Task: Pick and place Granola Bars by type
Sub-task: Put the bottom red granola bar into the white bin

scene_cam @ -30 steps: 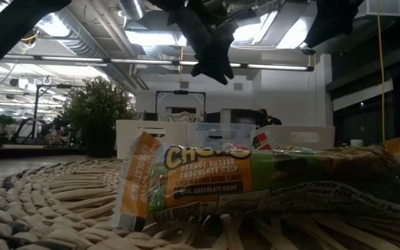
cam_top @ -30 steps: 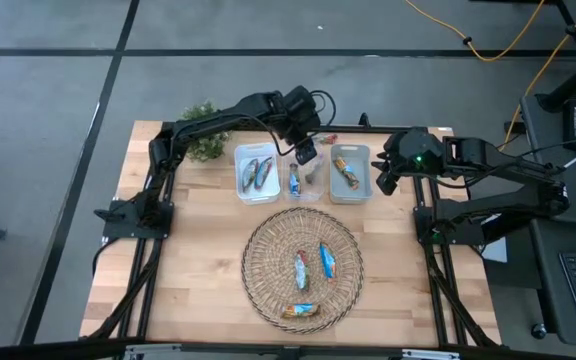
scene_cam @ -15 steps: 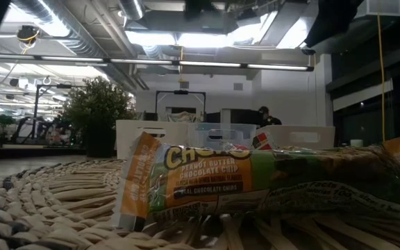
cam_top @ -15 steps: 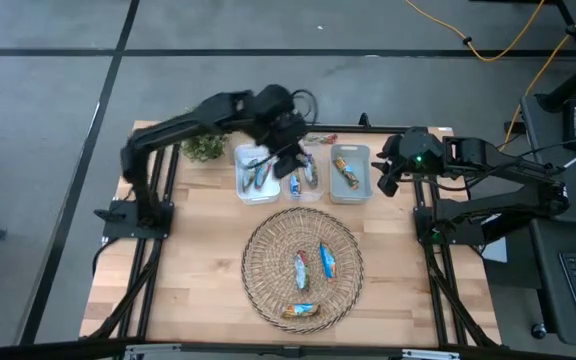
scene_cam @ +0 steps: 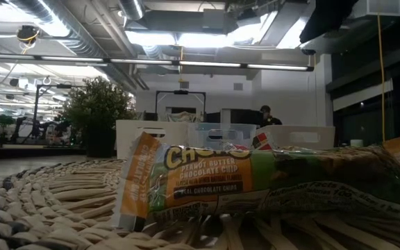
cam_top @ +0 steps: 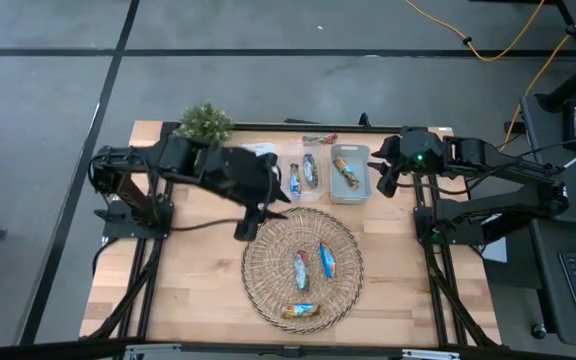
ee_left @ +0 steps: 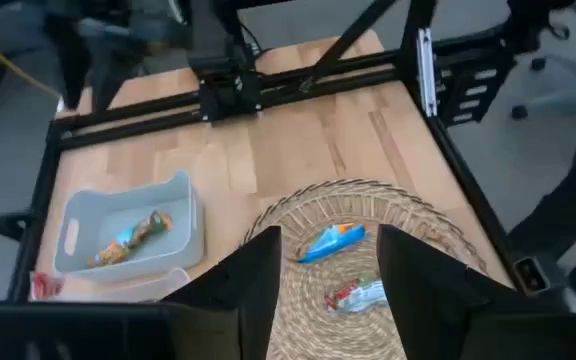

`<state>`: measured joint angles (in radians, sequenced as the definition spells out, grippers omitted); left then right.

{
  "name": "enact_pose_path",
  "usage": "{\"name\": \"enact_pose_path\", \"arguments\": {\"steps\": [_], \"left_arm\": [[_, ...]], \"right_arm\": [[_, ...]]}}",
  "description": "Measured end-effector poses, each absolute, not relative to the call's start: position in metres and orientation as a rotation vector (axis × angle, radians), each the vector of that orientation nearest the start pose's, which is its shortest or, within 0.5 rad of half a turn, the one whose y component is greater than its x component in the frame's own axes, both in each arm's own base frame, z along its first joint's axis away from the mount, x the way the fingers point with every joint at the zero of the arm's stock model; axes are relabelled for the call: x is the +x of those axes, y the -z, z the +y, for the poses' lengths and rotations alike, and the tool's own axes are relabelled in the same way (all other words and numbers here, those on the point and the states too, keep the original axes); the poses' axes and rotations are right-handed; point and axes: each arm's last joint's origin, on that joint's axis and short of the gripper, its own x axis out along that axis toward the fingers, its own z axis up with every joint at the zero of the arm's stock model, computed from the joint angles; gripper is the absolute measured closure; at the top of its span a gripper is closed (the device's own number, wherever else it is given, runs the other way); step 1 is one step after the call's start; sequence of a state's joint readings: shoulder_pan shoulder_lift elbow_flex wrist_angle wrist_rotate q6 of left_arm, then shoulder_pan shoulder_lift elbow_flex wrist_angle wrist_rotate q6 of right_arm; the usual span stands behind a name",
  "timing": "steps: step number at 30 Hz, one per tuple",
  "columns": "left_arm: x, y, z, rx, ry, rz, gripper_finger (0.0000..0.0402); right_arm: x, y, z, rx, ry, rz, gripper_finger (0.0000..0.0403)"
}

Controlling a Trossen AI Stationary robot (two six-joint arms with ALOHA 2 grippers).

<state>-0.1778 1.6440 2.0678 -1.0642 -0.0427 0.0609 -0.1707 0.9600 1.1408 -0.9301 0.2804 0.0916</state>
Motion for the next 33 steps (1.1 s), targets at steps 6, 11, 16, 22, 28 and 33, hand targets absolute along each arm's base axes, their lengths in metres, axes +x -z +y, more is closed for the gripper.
{"name": "enact_pose_path", "arguments": {"steps": [6, 11, 16, 22, 28, 33], "left_arm": [[0.316, -0.453, -0.084, 0.181, 0.186, 0.678, 0.0243], [0.322, -0.434, -0.101, 0.327, 0.249, 0.767, 0.0222], [0.351, -0.399, -0.115, 0.547, 0.314, 0.857, 0.0184], [0.383, -0.355, -0.123, 0.702, 0.37, 0.959, 0.0161], [0.411, -0.306, -0.134, 0.798, 0.515, 1.04, 0.016], [0.439, -0.263, -0.14, 0.836, 0.579, 1.038, 0.016]], "right_arm": [[0.165, -0.358, -0.036, 0.034, 0.446, 0.74, 0.0269], [0.165, -0.357, -0.036, 0.044, 0.45, 0.74, 0.0269], [0.165, -0.356, -0.036, 0.031, 0.445, 0.759, 0.027], [0.165, -0.355, -0.036, 0.032, 0.443, 0.762, 0.027], [0.166, -0.355, -0.036, 0.029, 0.443, 0.762, 0.027], [0.166, -0.355, -0.036, 0.03, 0.444, 0.762, 0.027]]}}
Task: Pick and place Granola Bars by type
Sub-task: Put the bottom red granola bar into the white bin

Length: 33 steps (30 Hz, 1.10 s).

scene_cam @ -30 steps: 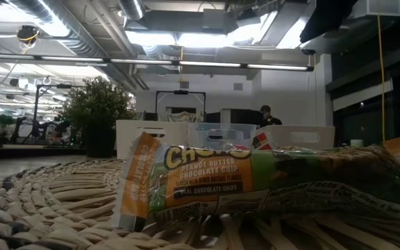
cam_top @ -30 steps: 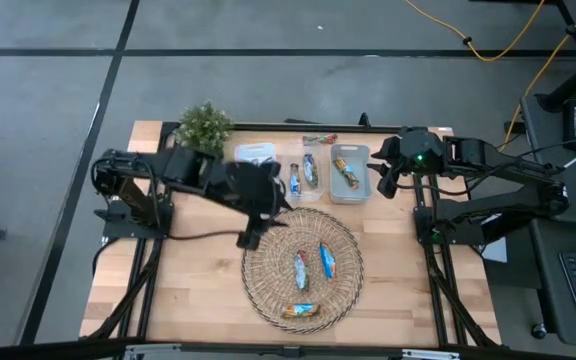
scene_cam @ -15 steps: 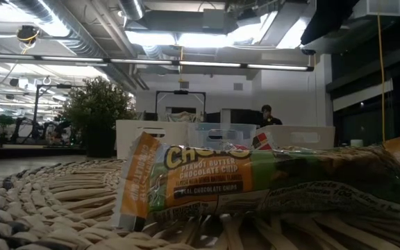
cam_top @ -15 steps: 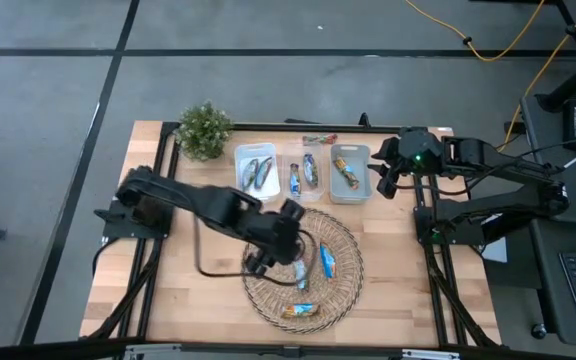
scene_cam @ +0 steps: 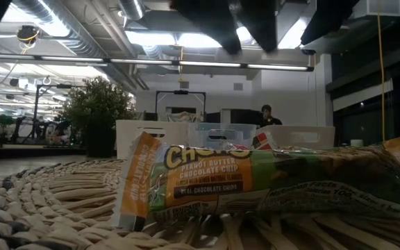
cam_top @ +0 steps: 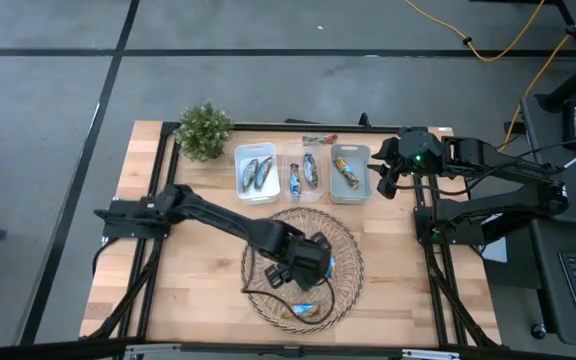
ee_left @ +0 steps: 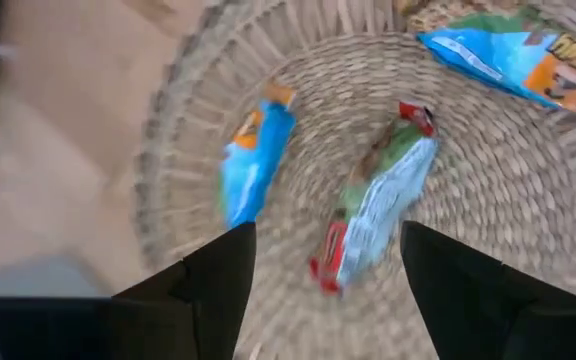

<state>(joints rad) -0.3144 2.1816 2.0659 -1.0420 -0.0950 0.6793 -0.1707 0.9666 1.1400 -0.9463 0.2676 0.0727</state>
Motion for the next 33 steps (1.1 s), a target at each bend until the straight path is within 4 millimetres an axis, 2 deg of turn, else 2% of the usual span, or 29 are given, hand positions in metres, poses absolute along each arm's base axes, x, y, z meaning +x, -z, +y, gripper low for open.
{"name": "enact_pose_path", "arguments": {"steps": [3, 7, 16, 22, 33], "left_arm": [[0.452, -0.236, -0.141, 0.804, 0.608, 1.059, 0.016], [0.459, -0.207, -0.143, 0.775, 0.639, 1.123, 0.016], [0.466, -0.173, -0.141, 0.592, 0.679, 1.206, 0.0162], [0.467, -0.169, -0.138, 0.546, 0.647, 1.228, 0.02], [0.472, -0.169, -0.12, 0.449, 0.567, 1.255, 0.0337]], "right_arm": [[0.166, -0.355, -0.036, 0.033, 0.439, 0.763, 0.027], [0.166, -0.355, -0.036, 0.039, 0.425, 0.763, 0.027], [0.166, -0.355, -0.035, 0.043, 0.411, 0.764, 0.027], [0.166, -0.355, -0.035, 0.041, 0.409, 0.765, 0.027], [0.166, -0.355, -0.035, 0.014, 0.398, 0.77, 0.027]]}}
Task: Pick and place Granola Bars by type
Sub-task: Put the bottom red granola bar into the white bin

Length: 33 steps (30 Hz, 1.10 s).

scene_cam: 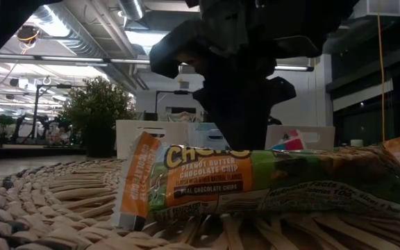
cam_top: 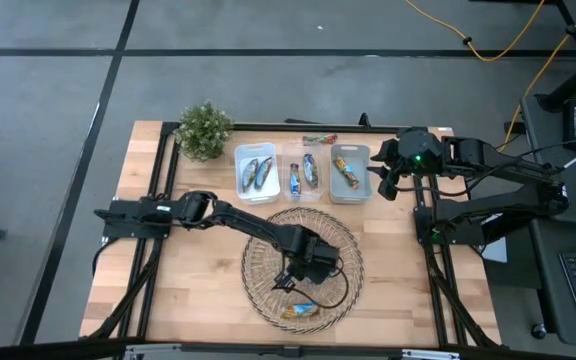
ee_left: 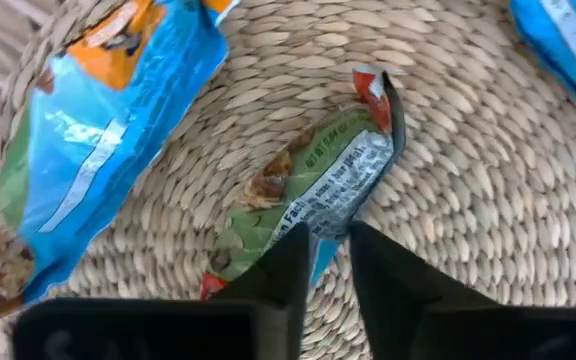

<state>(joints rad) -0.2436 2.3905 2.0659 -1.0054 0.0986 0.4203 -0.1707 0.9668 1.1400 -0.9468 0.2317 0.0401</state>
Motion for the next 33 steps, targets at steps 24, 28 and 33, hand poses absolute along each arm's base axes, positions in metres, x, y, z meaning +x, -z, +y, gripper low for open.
{"name": "enact_pose_path", "arguments": {"steps": [24, 28, 33], "left_arm": [[0.4727, -0.1703, -0.1168, 0.332, 0.613, 1.253, 0.0351], [0.4727, -0.1706, -0.1167, 0.332, 0.613, 1.253, 0.0301], [0.4728, -0.1707, -0.1163, 0.326, 0.593, 1.258, 0.0233]], "right_arm": [[0.1661, -0.3551, -0.0354, -0.008, 0.389, 0.775, 0.027], [0.1661, -0.3551, -0.0354, -0.008, 0.39, 0.775, 0.027], [0.1661, -0.3551, -0.0355, -0.011, 0.389, 0.775, 0.027]]}}
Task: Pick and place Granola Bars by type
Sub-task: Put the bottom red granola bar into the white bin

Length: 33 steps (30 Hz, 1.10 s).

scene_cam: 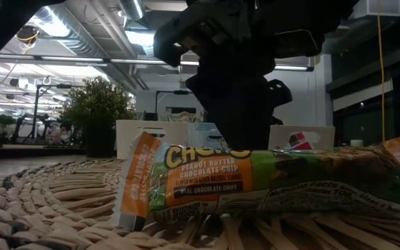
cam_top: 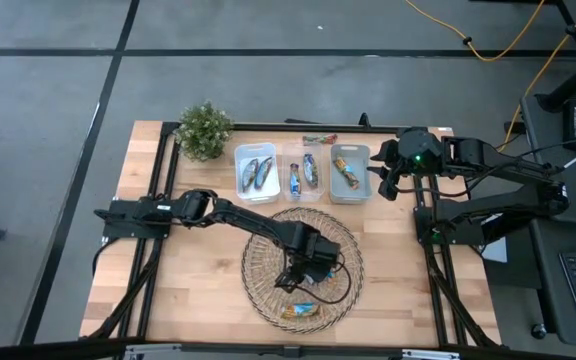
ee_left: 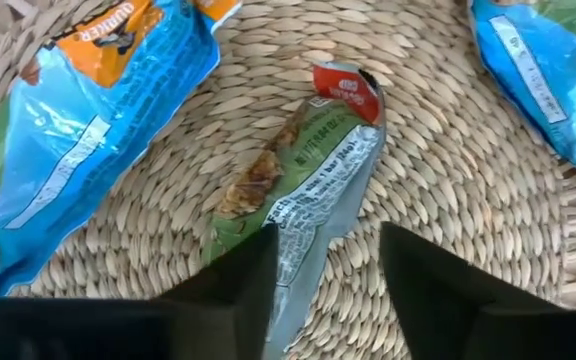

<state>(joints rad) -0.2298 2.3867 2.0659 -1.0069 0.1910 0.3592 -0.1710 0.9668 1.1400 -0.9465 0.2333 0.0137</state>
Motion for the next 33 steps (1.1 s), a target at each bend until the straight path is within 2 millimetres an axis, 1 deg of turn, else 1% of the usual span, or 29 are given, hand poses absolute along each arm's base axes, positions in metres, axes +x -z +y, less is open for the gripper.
{"name": "enact_pose_path", "arguments": {"steps": [6, 9, 11, 20, 25, 29, 33], "left_arm": [[0.473, -0.171, -0.115, 0.351, 0.549, 1.263, 0.0167], [0.473, -0.171, -0.116, 0.394, 0.503, 1.268, 0.0148], [0.473, -0.171, -0.115, 0.408, 0.486, 1.27, 0.0142], [0.474, -0.171, -0.112, 0.445, 0.397, 1.279, 0.0142], [0.482, -0.164, -0.103, 0.442, 0.349, 1.251, 0.0145], [0.486, -0.165, -0.097, 0.424, 0.322, 1.233, 0.0158], [0.486, -0.164, -0.094, 0.429, 0.311, 1.241, 0.019]], "right_arm": [[0.166, -0.355, -0.036, -0.012, 0.391, 0.775, 0.027], [0.166, -0.355, -0.036, -0.013, 0.39, 0.776, 0.027], [0.166, -0.355, -0.036, -0.025, 0.386, 0.778, 0.027], [0.167, -0.355, -0.036, -0.029, 0.384, 0.773, 0.027], [0.171, -0.354, -0.037, -0.028, 0.384, 0.781, 0.027], [0.175, -0.351, -0.037, -0.027, 0.383, 0.799, 0.027], [0.18, -0.347, -0.038, -0.022, 0.365, 0.819, 0.027]]}}
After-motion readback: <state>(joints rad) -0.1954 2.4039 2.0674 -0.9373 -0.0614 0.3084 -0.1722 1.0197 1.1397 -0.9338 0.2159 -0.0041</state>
